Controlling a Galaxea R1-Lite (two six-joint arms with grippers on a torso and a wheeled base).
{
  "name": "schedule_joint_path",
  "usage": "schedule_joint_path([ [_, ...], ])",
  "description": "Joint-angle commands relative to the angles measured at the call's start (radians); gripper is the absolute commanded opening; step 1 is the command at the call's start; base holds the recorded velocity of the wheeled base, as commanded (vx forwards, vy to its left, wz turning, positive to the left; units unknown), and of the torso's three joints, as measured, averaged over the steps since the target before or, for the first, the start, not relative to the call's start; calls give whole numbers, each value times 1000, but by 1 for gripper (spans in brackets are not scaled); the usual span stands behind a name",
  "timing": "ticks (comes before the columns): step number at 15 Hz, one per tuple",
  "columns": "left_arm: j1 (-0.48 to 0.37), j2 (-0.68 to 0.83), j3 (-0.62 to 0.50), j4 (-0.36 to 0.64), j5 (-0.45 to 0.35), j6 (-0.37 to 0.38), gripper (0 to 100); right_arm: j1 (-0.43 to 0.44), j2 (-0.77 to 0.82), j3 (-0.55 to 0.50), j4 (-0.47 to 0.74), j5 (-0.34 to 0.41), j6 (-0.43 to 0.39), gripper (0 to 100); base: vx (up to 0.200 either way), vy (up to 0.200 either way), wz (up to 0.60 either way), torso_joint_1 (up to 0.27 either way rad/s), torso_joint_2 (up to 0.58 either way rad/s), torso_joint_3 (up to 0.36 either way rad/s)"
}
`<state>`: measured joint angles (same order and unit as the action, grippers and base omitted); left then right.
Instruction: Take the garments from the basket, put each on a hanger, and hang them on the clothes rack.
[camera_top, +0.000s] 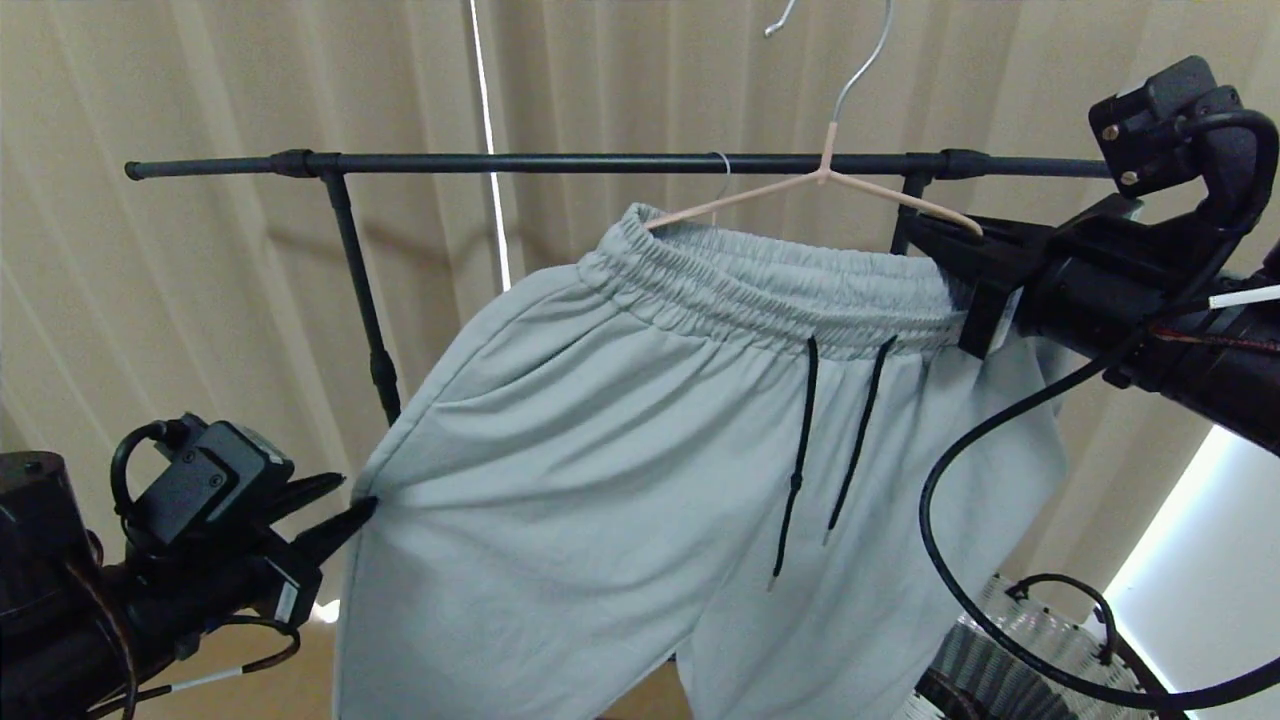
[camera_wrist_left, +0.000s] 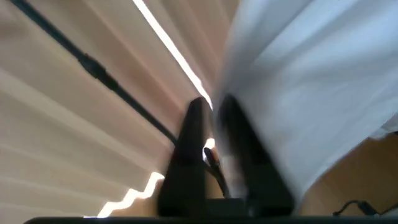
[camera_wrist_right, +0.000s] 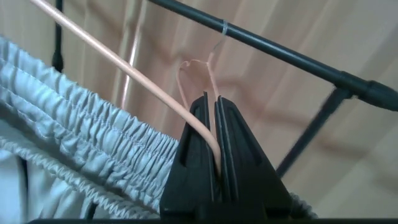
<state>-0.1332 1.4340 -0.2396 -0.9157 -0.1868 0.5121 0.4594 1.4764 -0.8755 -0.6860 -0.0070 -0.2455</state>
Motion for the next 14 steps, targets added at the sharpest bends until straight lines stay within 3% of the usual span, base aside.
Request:
schedule_joint_path([
  [1,1,-21,6,-3,-2,-7,100,-10,-4,6,17,-2,-5,0,0,0,0,0,0,0],
  [4,4,-169,31,-2,-2,-130,100,-31,-56,-3,187,-60,-5,0,0,0,0,0,0,0],
  [7,27,-267,40,-2,1,-273,100,-34,-97,-13,378,-188,-6,0,0,0,0,0,0,0],
  [10,72,-305,55,-2,1,-317,100,-50,-97,-14,414,-303,-9,0,0,0,0,0,0,0],
  [14,99,-300,51,-2,1,-353,100,-70,-119,-20,416,-315,-12,0,0,0,0,0,0,0],
])
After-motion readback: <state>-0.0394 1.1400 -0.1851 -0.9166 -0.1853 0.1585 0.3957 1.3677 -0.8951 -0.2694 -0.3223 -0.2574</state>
